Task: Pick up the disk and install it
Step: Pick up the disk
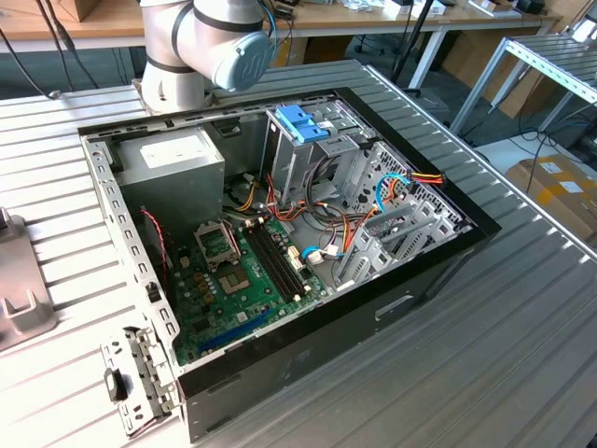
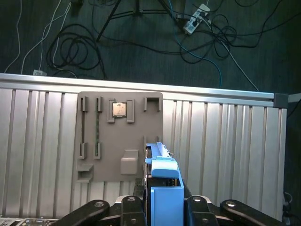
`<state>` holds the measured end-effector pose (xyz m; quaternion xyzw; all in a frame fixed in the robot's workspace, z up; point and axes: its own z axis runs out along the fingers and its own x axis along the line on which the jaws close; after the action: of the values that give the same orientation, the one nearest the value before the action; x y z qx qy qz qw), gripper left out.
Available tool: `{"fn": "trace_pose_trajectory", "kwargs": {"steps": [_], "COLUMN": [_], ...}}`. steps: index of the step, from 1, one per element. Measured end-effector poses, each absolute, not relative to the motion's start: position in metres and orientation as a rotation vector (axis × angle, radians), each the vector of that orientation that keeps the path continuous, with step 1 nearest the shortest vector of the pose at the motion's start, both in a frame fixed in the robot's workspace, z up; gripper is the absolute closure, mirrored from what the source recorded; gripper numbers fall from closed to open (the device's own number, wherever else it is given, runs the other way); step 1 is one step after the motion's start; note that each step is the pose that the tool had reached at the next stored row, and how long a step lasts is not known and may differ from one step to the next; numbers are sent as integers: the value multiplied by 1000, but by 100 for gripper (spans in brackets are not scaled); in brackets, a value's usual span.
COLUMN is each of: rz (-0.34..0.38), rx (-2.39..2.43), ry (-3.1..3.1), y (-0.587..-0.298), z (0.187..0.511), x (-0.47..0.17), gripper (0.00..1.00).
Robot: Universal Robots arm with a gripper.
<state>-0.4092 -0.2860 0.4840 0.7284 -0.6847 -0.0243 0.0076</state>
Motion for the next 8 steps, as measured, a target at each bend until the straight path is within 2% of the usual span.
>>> {"fn": "trace_pose_trajectory", "kwargs": {"steps": [8], "rz": [-76], "rx": [2277], "ry": [-2140], "y": [-286], "z": [484], "x": [-401], "gripper": [63]}}
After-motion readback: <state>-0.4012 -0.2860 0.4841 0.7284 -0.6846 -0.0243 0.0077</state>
